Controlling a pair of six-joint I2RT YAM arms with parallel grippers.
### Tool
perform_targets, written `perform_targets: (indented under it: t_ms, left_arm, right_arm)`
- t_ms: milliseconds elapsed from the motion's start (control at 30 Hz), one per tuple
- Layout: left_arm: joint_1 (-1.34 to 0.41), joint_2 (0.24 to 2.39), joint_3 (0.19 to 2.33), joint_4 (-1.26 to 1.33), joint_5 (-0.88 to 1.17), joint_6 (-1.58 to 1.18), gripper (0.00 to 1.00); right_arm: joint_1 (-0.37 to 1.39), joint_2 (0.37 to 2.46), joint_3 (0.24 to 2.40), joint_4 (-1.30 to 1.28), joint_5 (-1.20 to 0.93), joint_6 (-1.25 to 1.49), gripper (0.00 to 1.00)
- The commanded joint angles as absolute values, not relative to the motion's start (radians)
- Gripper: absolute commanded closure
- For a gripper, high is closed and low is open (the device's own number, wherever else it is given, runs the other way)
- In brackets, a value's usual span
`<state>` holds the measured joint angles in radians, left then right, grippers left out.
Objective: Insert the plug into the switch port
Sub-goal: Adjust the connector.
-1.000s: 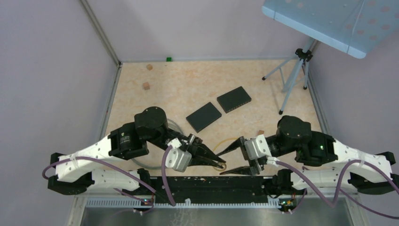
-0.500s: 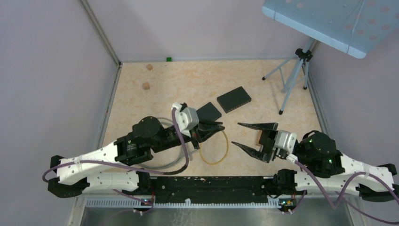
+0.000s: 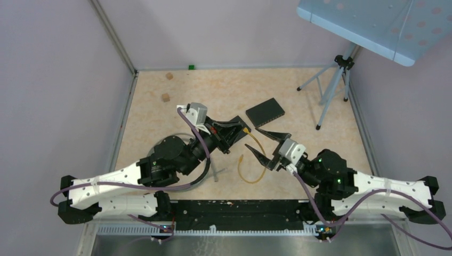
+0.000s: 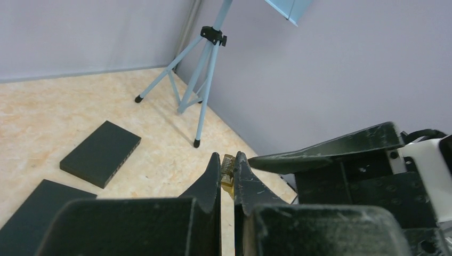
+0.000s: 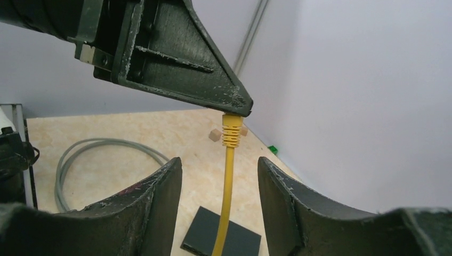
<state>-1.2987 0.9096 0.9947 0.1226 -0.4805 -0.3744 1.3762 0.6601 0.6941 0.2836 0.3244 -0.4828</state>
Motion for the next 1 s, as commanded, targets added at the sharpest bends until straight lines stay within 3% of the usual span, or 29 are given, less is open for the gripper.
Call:
perform_targets:
  t_ms: [0, 233, 633, 867, 967]
  left_arm:
    - [-1.300, 0.900, 1.001, 0.181, -0.476, -0.449, 1.00]
    - [-1.300, 0.895, 0.991, 0.167, -0.459, -0.470, 1.00]
    - [-1.301, 0.887, 0.978, 0.159, -0.445, -0.495, 1.00]
    - [-1.301, 0.888, 0.979, 0.155, -0.445, -0.492, 1.00]
    - [-1.301, 0.883, 0.979, 0.158, -0.443, -0.497, 1.00]
  right_arm:
    - [1.376, 0.703, 0.723, 0.391, 0.368, -0.448, 0.46]
    - [1.376, 0.744, 0.697, 0.491, 0.410, -0.466, 0.48]
    - [1.375, 0.780, 0.699, 0.485, 0.393, -0.464, 0.60]
    - [1.365, 0.774, 0.692, 0.482, 0.388, -0.460, 0.76]
    - [1.362, 0.773, 0.689, 0.474, 0.396, -0.460, 0.69]
